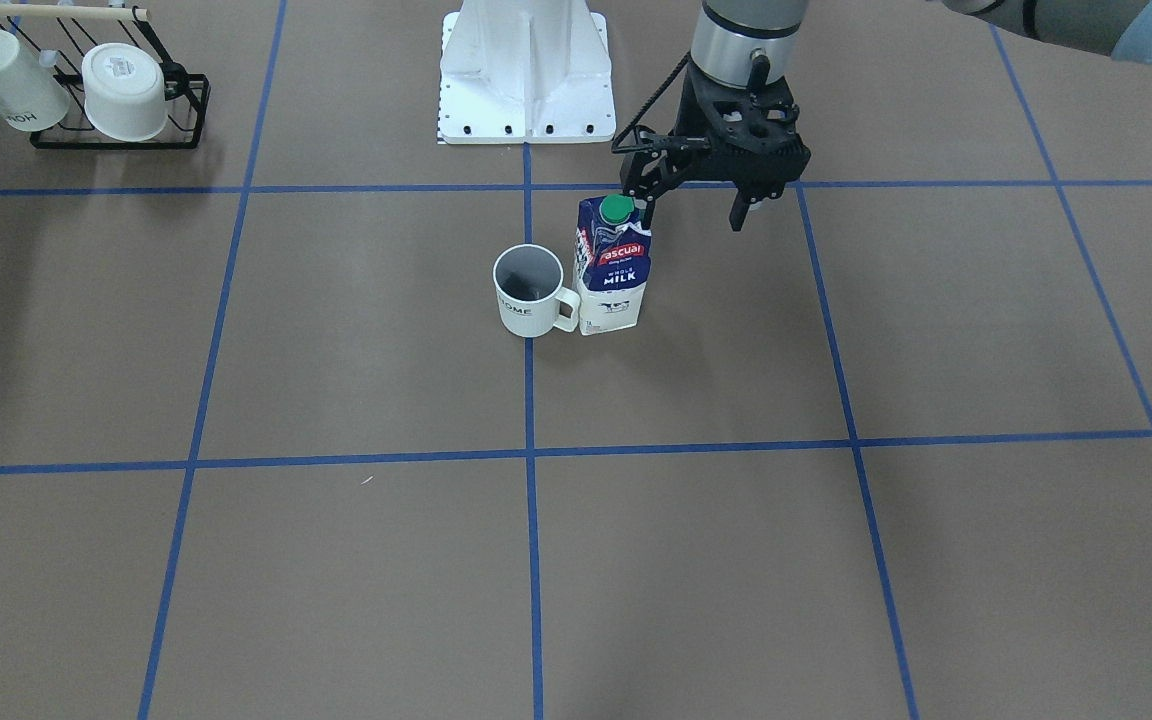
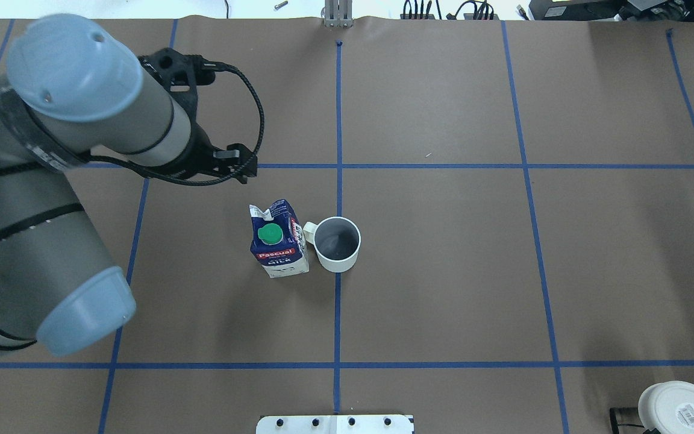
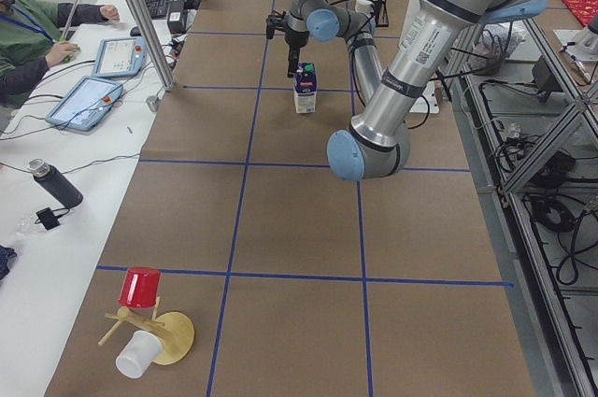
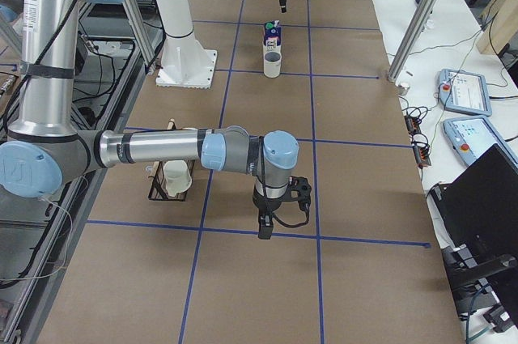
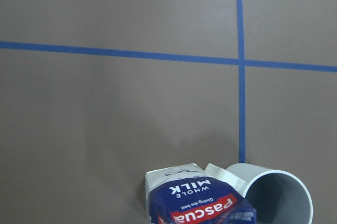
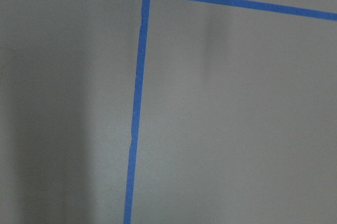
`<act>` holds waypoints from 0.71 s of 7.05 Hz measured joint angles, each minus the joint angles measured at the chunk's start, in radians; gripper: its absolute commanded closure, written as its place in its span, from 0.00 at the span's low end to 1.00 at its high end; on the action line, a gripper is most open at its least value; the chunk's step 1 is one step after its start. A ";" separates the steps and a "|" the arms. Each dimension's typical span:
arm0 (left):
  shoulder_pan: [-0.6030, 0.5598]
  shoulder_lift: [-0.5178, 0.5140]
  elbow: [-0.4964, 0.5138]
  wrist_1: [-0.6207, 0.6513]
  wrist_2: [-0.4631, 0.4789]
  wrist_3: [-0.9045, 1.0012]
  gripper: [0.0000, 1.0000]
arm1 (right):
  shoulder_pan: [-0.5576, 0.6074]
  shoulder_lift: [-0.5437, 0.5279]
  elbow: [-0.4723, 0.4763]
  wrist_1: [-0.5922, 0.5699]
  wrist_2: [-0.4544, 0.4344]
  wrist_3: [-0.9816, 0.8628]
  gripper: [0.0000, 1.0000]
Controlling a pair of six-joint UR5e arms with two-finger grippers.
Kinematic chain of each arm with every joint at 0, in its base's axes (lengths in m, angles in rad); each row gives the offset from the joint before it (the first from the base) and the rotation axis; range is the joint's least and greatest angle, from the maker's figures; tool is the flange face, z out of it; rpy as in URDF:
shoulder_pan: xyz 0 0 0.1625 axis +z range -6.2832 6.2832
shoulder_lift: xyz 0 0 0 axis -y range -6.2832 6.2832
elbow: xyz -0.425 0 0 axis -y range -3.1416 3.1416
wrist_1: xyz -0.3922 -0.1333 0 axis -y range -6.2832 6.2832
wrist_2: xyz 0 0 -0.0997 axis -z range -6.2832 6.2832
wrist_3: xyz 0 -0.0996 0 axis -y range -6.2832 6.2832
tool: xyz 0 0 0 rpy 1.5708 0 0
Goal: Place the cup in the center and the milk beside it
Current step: 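Lift the left gripper away from the carton and withdraw it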
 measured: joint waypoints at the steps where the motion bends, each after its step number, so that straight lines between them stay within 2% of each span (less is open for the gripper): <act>1: -0.081 0.050 -0.003 0.017 -0.057 0.150 0.02 | 0.000 0.000 -0.023 0.033 0.000 0.000 0.00; 3: -0.333 0.216 0.015 0.022 -0.241 0.527 0.02 | 0.000 0.000 -0.078 0.115 0.001 -0.001 0.00; 4: -0.482 0.301 0.057 0.021 -0.329 0.727 0.02 | 0.000 0.000 -0.090 0.135 0.003 -0.004 0.00; 5: -0.614 0.373 0.127 0.019 -0.373 0.930 0.02 | 0.000 0.000 -0.091 0.140 0.012 -0.007 0.00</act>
